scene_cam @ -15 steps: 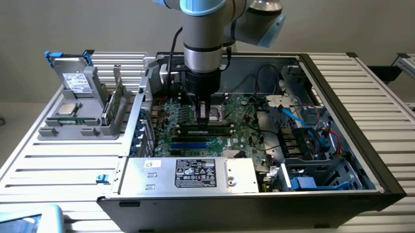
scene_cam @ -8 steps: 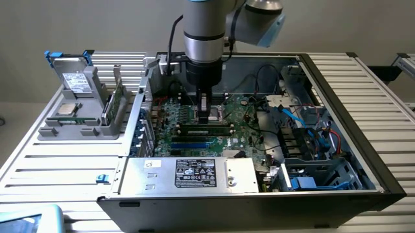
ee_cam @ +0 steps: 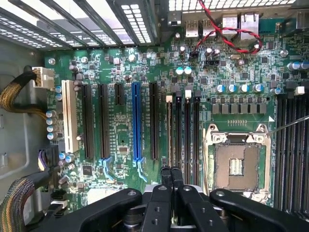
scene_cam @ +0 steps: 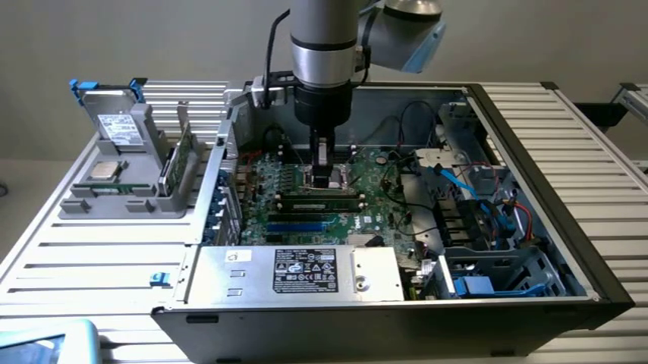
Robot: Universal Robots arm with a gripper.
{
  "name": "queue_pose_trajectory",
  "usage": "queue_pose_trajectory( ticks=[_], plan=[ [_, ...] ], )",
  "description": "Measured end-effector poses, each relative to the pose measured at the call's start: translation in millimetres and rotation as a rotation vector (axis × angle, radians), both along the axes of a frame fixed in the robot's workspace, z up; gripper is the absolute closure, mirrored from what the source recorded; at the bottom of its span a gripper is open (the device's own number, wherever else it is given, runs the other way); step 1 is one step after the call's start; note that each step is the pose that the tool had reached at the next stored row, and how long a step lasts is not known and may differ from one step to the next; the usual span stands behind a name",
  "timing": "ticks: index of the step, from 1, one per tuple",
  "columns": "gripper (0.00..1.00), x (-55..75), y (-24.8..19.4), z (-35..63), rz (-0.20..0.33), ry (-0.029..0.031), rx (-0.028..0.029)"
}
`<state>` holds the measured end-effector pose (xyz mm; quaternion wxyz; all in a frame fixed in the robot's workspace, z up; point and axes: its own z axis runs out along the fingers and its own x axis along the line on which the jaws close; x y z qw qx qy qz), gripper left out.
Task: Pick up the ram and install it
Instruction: 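Press down the ram until it locks into place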
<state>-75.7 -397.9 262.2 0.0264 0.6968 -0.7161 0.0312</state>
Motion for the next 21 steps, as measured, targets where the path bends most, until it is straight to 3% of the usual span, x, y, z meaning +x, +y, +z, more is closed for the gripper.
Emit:
queue_pose_trajectory(
  ticks=[14, 21],
  plan=[
    [0.89, 0.0, 0.0, 0.0, -0.001, 0.0089, -0.0002],
    [0.89, 0.0, 0.0, -0.1, -0.109, 0.009, 0.0003]
  ],
)
